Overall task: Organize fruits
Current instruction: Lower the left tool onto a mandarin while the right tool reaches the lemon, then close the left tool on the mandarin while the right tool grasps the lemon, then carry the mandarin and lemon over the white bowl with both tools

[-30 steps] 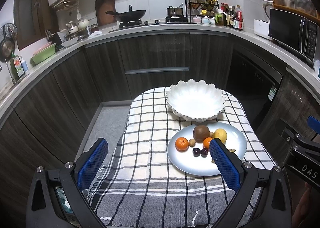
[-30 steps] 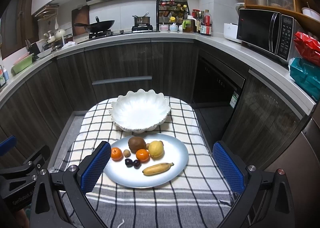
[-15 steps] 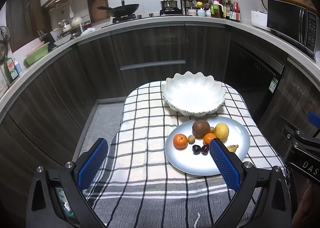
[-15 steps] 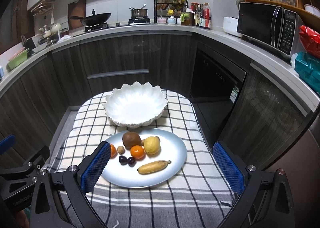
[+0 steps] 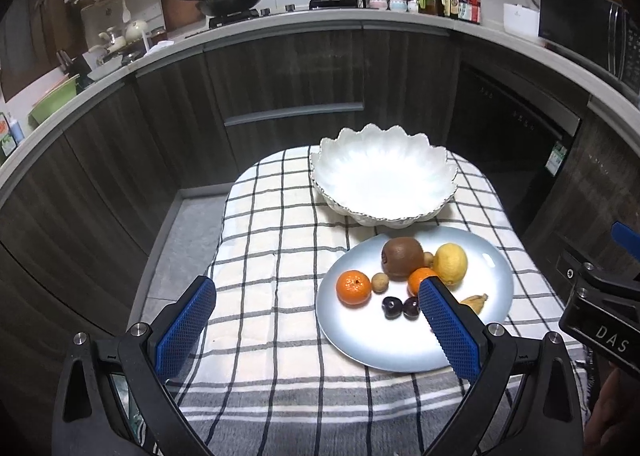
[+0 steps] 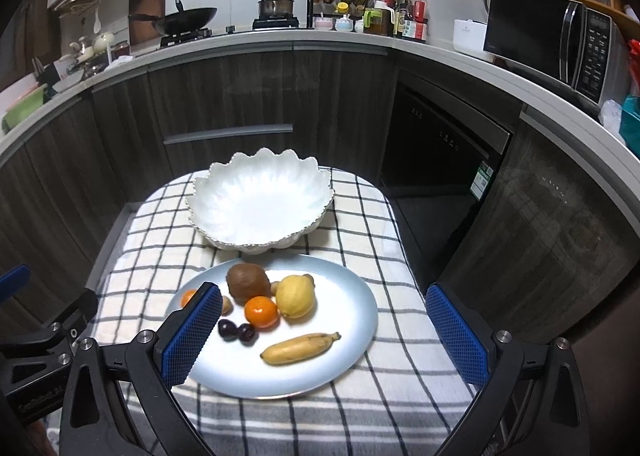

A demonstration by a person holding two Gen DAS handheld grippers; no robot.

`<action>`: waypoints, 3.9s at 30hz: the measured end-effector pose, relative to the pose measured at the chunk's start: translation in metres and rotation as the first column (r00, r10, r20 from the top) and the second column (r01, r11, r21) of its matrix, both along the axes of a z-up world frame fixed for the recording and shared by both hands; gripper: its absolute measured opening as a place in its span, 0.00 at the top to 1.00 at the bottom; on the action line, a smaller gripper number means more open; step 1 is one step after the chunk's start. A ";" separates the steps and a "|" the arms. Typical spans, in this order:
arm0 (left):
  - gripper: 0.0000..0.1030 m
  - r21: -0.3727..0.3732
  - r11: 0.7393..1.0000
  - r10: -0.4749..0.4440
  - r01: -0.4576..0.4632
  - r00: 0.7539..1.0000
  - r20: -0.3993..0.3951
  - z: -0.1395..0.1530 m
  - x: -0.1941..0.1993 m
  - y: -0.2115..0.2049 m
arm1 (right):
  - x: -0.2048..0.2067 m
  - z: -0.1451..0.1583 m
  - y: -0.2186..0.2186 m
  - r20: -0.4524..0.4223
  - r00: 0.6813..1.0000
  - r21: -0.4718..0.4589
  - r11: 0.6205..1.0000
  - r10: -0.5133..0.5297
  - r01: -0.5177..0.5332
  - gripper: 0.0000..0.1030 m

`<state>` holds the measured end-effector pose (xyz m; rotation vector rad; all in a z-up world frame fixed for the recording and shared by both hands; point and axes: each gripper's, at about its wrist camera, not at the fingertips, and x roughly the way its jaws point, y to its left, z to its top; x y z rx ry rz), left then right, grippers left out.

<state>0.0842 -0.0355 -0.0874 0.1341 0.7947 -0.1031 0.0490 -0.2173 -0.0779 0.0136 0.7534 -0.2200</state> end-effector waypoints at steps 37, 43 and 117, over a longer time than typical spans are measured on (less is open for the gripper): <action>0.10 0.070 0.994 -0.057 0.078 0.963 -0.263 -0.158 0.118 -0.035 | 0.124 -0.142 -0.017 -0.270 0.962 0.053 0.998 0.034 -0.021 0.09; 0.23 0.079 0.991 -0.075 0.104 0.948 -0.309 -0.174 0.124 -0.040 | 0.133 -0.152 -0.019 -0.295 0.955 0.063 0.998 0.035 -0.018 0.09; 0.55 0.018 0.989 -0.146 0.149 0.984 -0.104 -0.079 0.150 -0.042 | 0.150 -0.065 -0.012 -0.114 0.988 0.105 0.990 0.103 -0.091 0.46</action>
